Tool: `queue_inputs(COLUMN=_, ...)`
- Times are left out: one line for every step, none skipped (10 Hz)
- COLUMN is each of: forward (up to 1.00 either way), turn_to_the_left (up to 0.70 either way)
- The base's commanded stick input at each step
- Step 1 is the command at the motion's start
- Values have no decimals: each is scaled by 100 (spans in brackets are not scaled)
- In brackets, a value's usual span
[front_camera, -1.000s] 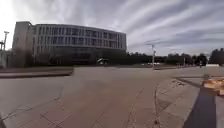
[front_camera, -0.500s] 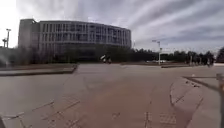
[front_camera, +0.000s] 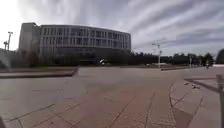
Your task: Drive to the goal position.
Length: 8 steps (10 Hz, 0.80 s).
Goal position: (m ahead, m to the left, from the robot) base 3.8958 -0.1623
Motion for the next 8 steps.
queue_inputs(forward=85, turn_to_the_left=34)
queue_inputs(forward=85, turn_to_the_left=24)
queue_inputs(forward=85, turn_to_the_left=7)
queue_inputs(forward=85, turn_to_the_left=0)
queue_inputs(forward=85, turn_to_the_left=0)
queue_inputs(forward=85, turn_to_the_left=0)
queue_inputs(forward=85, turn_to_the_left=0)
queue_inputs(forward=85, turn_to_the_left=0)
